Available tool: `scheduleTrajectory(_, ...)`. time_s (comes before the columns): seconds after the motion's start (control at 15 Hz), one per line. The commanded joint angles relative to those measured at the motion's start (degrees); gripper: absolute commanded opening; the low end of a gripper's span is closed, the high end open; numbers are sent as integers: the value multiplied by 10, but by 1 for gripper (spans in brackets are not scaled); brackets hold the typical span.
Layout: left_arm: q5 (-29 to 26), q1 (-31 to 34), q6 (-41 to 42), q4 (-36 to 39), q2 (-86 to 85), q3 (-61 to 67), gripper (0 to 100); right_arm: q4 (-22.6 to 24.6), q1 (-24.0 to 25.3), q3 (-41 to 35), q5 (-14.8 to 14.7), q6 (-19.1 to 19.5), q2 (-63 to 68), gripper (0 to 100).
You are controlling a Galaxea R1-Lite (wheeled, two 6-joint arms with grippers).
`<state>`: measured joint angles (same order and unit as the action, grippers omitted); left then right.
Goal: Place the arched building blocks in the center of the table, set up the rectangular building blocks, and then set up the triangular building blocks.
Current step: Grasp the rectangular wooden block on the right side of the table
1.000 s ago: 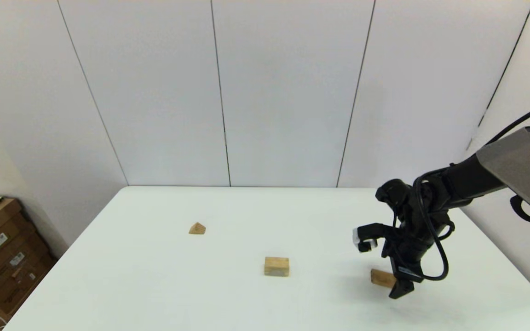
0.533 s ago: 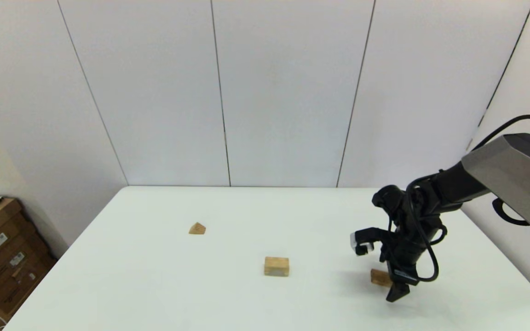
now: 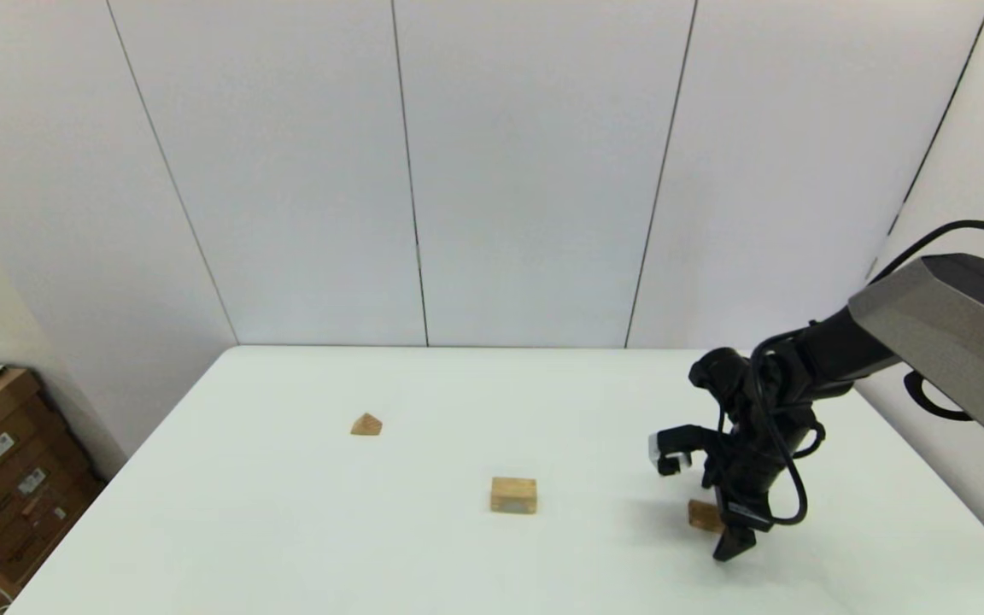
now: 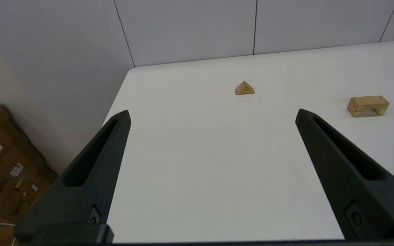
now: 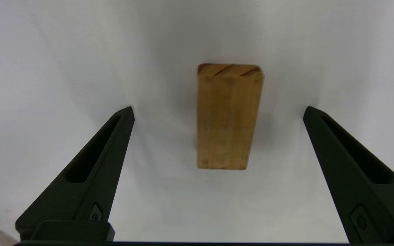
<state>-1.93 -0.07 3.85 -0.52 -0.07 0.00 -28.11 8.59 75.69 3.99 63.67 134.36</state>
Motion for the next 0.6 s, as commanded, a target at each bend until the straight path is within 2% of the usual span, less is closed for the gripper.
scheduleTrajectory(0.07, 0, 0, 0, 0, 1, 0, 100, 4, 0, 0, 1, 4, 3, 100)
scheduleTrajectory(0.2, 0, 0, 0, 0, 1, 0, 100, 4, -1, 0, 1, 4, 4, 100)
scheduleTrajectory(0.27, 0, 1, 0, 0, 1, 0, 100, 4, -3, 0, 1, 4, 4, 0)
scheduleTrajectory(0.6, 0, 1, 0, 0, 1, 0, 100, 3, -7, 0, 1, 4, 3, 0)
